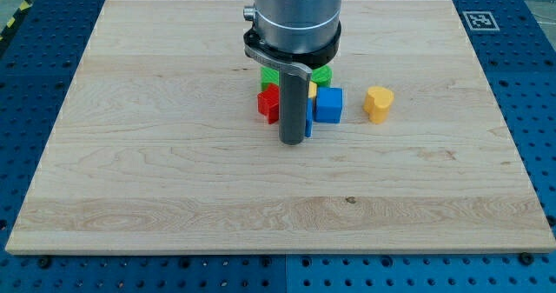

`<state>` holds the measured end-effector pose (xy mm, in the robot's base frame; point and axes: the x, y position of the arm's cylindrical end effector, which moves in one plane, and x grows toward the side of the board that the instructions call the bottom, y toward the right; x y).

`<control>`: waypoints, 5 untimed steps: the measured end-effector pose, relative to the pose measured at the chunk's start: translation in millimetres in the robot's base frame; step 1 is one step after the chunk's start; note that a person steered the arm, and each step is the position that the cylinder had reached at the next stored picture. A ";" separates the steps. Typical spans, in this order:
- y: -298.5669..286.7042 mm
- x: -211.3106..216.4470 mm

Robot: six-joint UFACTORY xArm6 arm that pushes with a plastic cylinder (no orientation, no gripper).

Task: Push blue triangle below to the yellow hexagon

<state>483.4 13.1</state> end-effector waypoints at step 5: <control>-74.0 5.6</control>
